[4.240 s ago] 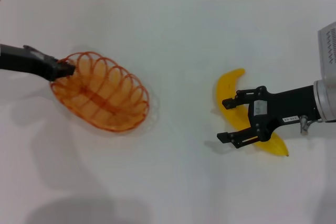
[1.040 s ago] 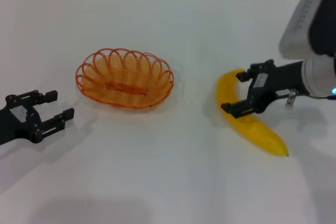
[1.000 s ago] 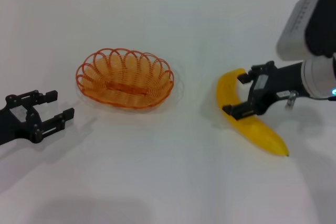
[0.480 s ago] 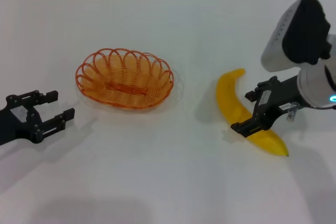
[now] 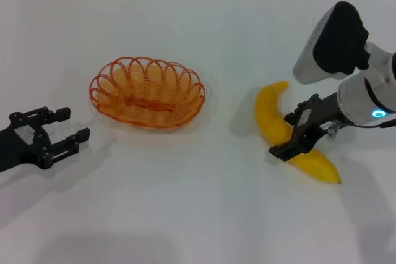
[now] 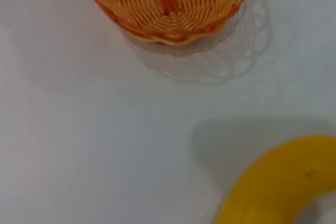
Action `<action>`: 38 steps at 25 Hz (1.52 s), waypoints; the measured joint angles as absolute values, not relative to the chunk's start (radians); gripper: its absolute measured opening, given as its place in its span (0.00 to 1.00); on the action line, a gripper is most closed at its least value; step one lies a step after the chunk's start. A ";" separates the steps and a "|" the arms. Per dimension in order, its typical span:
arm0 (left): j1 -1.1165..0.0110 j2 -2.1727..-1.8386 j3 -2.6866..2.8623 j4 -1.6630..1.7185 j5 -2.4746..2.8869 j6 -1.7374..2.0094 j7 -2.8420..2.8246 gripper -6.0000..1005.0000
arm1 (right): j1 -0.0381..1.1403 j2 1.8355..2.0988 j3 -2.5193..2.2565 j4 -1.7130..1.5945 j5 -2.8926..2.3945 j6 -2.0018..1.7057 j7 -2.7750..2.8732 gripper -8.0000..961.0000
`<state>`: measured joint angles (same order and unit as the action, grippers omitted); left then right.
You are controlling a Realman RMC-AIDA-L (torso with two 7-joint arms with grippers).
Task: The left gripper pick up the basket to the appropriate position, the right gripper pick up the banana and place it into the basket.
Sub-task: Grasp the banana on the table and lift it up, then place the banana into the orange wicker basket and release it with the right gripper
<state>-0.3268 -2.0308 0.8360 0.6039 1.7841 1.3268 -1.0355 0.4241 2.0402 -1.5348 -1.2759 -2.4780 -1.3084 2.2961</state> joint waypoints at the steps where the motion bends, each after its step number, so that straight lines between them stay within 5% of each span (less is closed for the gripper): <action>1: -0.327 -2.031 0.836 0.604 1.784 1.327 -1.035 0.60 | 0.425 2.040 -1.535 -1.274 -2.478 -1.308 2.296 0.86; 8: -0.327 -2.031 0.836 0.604 1.785 1.325 -1.034 0.60 | 0.425 2.039 -1.524 -1.278 -2.479 -1.300 2.293 0.80; 13: -0.327 -2.031 0.836 0.604 1.785 1.325 -1.033 0.60 | 0.420 2.038 -1.482 -1.295 -2.479 -1.298 2.283 0.56; 26: -0.327 -2.031 0.836 0.604 1.782 1.325 -1.032 0.60 | 0.428 2.044 -1.515 -1.441 -2.301 -1.255 2.134 0.51; 38: -0.342 -2.032 0.837 0.600 1.782 1.324 -1.032 0.60 | 0.732 2.047 -1.831 -1.161 -2.259 -0.941 2.197 0.51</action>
